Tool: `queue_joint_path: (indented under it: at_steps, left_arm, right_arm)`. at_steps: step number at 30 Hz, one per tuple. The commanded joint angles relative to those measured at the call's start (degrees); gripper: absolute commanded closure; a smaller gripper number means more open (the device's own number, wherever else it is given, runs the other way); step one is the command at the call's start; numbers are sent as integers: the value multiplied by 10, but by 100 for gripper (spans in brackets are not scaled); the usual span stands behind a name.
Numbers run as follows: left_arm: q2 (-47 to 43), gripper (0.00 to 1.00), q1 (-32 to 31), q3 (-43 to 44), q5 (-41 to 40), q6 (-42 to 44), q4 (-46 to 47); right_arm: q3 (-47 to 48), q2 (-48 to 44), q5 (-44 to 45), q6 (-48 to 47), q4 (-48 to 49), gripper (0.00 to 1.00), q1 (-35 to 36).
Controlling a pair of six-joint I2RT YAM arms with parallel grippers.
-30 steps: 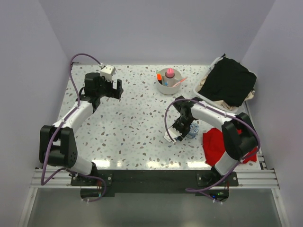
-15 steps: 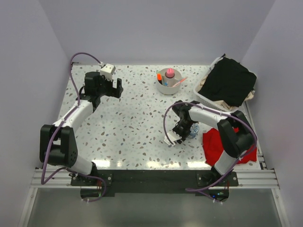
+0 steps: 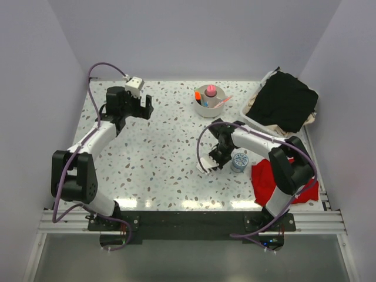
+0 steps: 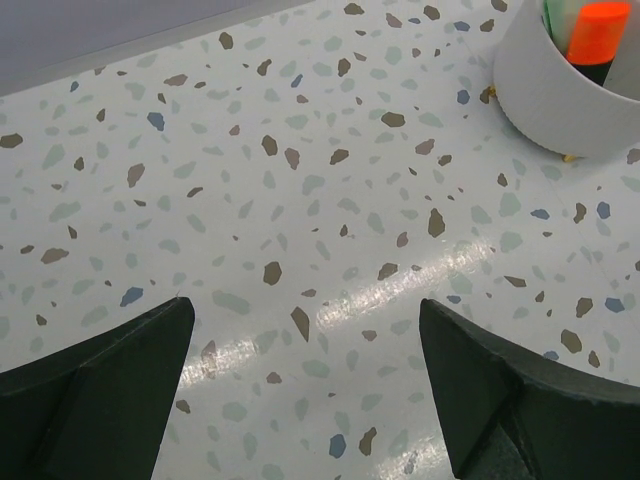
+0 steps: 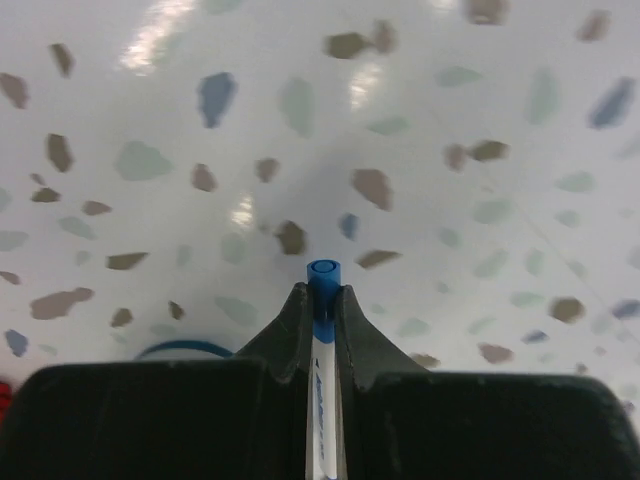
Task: Sort the stationery into containers
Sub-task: Pick up the pen from the center of the board, then place the pen in the storage box.
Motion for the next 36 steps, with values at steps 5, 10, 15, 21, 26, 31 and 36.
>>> queue_joint_path:
  at_steps: [5, 10, 15, 21, 26, 31, 36]
  left_arm:
    - [31, 0, 0, 51, 20, 22, 10]
    - [56, 0, -4, 73, 32, 18, 13]
    - [78, 0, -4, 86, 67, 5, 15]
    - [100, 0, -11, 107, 91, 10, 2]
    - [116, 0, -19, 129, 100, 19, -9]
    - [138, 0, -25, 164, 97, 29, -18]
    - [158, 0, -30, 191, 87, 39, -50]
  right_arm:
    - [272, 26, -126, 330, 137, 100, -52]
    - [261, 29, -169, 669, 447, 100, -147]
    - [235, 52, -101, 909, 659, 100, -190]
    - [295, 126, -32, 1071, 767, 100, -225]
    - [307, 167, 21, 1095, 828, 100, -229]
    - [311, 203, 46, 1099, 873, 100, -229]
    - [309, 227, 61, 1096, 892, 100, -229]
